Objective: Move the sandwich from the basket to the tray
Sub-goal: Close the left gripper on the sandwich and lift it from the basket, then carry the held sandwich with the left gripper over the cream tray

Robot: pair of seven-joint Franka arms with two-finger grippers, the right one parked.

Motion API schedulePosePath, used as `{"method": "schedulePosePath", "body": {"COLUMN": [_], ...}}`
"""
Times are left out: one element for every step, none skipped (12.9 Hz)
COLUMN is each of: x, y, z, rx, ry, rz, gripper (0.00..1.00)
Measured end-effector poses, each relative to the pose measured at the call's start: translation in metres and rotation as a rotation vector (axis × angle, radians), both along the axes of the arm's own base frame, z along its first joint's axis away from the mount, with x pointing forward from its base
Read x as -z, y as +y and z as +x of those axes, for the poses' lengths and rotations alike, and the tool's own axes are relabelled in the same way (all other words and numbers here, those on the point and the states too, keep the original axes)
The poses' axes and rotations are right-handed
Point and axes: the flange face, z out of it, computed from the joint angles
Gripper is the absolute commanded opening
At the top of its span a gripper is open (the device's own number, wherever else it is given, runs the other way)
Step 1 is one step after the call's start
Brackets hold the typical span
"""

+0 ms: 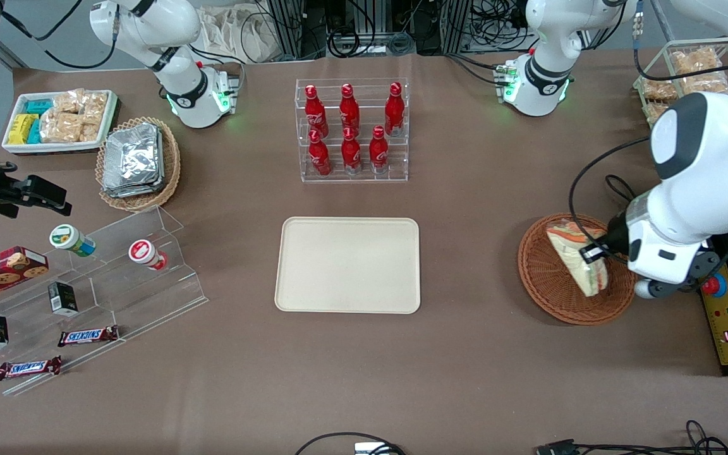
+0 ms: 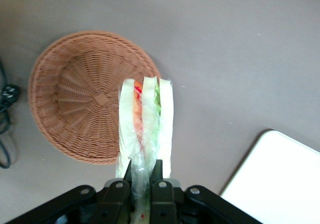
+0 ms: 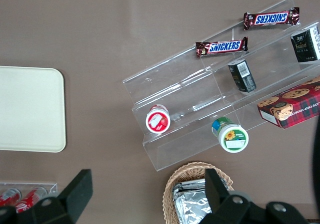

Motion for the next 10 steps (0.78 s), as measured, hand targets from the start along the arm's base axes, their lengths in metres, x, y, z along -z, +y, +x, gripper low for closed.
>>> {"method": "schedulePosePath", "body": {"x": [-0.001,-0.001,-0.001,-0.001,0.005,0.017,0.035,0.057,0.081,0.104], "y": [-0.006,-0.010,-0.014,-0.025,-0.046,-0.079,-0.115,-0.149,-0.179,-0.208], "z": [0.000,0.001,0.002,0.004,0.003,-0.001,-0.006,-0.013,-0.021,-0.029], "rx": [0.014,0.044,0.092,0.144,0.197,0.256,0.322,0.376,0.407,0.417], "ry": [0.000,-0.002,-0.007,-0.011,-0.007,0.005,0.012,0.023,0.042,0.055], "rz": [-0.003,-0.006,-0.013,-0.022,-0.028,-0.022,0.007,0.048,0.073,0.085], "gripper": [0.00,0.00,0.00,0.00,0.00,0.00,0.00,0.00,0.00,0.00]}}
